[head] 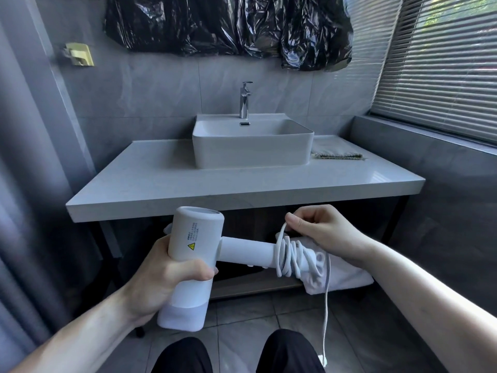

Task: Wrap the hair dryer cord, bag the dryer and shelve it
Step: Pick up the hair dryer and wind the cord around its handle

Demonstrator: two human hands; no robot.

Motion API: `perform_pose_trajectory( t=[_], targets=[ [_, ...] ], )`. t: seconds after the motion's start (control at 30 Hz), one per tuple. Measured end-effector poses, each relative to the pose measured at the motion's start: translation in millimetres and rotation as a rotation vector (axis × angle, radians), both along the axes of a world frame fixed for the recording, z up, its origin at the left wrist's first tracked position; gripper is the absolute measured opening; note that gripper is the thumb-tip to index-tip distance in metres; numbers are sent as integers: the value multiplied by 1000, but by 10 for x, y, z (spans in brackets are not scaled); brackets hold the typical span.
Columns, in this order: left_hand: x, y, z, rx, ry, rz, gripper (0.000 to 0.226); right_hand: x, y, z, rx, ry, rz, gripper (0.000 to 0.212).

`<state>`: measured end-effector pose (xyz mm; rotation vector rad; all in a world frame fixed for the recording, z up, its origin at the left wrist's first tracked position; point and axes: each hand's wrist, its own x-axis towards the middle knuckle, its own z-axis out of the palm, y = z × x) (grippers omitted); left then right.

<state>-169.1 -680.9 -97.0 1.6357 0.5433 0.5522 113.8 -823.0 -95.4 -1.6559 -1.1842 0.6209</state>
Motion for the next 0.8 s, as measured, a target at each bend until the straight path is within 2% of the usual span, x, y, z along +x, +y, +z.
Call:
perform_pose_trajectory(
  t=[0.1, 0.23, 0.3, 0.43, 0.53, 0.67, 0.8],
  targets=[
    [5, -10, 1, -43, -22, 5, 44, -13, 10, -101, -15, 120, 64, 44],
    [6, -23, 23, -59, -48, 30, 43, -65, -27, -288, -33, 210, 64, 53],
    [-3, -13, 16, -87, -51, 52, 43, -107, -55, -369, -75, 178, 28, 33],
    [24, 40, -15, -151, -75, 133, 56, -250, -78, -511, -118, 270, -54, 45],
    [77, 65, -31, -184, -98, 194, 62, -394, -92, -602, -127, 168, -14, 44],
    [143, 80, -53, -97, -136, 280, 60, -620, -182, -667, -173, 13, 47, 36],
    [164, 147, -86, -57, -152, 335, 64, -795, -309, -622, -209, -221, 102, 38]
  ],
)
